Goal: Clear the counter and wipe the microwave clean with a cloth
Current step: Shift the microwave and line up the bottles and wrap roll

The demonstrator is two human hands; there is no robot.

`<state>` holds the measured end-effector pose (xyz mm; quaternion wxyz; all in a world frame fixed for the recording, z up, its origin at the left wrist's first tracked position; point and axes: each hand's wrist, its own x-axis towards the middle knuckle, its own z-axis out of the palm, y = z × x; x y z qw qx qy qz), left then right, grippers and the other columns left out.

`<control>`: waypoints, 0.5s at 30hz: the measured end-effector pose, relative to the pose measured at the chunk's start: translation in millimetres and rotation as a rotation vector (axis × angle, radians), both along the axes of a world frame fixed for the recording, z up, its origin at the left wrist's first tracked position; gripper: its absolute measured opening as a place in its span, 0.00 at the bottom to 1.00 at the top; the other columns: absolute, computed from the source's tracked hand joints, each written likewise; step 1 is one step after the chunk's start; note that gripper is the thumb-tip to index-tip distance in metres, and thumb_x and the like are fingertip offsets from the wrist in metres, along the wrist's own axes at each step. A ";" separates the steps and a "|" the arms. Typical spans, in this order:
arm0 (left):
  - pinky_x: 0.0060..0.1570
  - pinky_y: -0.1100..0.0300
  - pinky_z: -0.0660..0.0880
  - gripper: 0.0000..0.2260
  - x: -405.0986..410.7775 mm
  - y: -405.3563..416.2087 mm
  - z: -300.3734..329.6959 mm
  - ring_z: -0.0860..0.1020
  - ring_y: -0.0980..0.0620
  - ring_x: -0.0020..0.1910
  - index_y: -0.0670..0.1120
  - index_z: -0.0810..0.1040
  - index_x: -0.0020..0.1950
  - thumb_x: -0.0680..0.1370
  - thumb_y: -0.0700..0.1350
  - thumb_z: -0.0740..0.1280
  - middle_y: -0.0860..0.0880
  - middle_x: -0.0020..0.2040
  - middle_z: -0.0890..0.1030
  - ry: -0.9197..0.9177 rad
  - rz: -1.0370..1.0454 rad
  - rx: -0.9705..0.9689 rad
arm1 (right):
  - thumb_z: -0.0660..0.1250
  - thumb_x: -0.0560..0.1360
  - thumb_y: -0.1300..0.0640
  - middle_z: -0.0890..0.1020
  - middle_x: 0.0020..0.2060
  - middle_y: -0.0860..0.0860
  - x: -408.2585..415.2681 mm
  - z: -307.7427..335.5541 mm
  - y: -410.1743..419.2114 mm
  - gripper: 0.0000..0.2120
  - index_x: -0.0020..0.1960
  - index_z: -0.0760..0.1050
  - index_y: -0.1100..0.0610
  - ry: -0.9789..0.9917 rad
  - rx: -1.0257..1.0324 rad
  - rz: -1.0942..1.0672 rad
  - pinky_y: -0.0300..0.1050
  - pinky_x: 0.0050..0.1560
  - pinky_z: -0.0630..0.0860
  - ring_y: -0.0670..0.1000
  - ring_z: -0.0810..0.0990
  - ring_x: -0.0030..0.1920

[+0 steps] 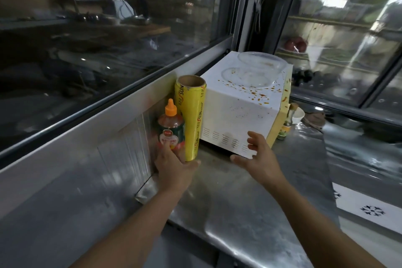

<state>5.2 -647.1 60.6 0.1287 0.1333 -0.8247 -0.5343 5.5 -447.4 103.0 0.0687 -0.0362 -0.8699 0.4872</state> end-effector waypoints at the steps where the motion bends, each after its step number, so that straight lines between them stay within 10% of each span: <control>1: 0.64 0.44 0.69 0.43 3.0 4.8 2.9 0.68 0.44 0.66 0.48 0.61 0.72 0.63 0.45 0.79 0.46 0.67 0.70 -0.005 -0.052 0.013 | 0.78 0.65 0.54 0.70 0.66 0.51 4.6 2.0 4.4 0.41 0.71 0.60 0.50 0.002 -0.005 -0.019 0.42 0.55 0.69 0.47 0.70 0.61; 15: 0.57 0.60 0.69 0.39 -16.1 124.3 27.5 0.71 0.52 0.60 0.50 0.61 0.70 0.64 0.50 0.77 0.49 0.65 0.72 0.007 -0.318 -0.005 | 0.78 0.63 0.55 0.73 0.64 0.52 11.4 13.5 124.6 0.40 0.70 0.63 0.53 0.049 0.003 -0.210 0.47 0.59 0.72 0.46 0.70 0.58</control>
